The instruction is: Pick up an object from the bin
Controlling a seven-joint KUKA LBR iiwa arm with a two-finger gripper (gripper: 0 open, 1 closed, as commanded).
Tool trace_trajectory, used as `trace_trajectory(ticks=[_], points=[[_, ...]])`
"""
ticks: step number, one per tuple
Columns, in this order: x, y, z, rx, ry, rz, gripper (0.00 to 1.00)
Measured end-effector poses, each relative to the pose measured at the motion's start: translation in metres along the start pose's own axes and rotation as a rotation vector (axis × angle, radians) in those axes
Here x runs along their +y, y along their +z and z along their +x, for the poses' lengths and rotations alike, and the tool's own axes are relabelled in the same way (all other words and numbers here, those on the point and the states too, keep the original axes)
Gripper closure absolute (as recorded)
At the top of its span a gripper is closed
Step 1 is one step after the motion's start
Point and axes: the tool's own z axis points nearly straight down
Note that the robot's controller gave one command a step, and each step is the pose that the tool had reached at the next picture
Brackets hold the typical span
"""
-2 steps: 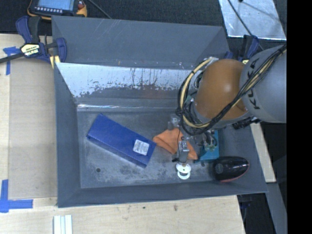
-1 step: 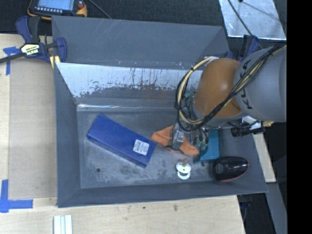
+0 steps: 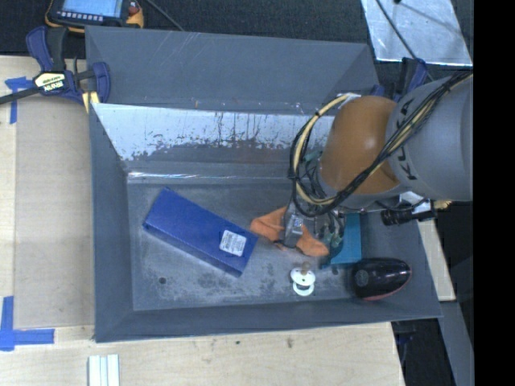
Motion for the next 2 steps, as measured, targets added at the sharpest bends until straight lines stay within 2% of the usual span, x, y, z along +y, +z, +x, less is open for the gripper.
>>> trace_trajectory(ticks=[1,2], points=[[-0.018,-0.047,0.0,0.008,-0.027,0.001,1.0],[0.005,-0.045,-0.023,-0.018,-0.042,-0.002,1.0]])
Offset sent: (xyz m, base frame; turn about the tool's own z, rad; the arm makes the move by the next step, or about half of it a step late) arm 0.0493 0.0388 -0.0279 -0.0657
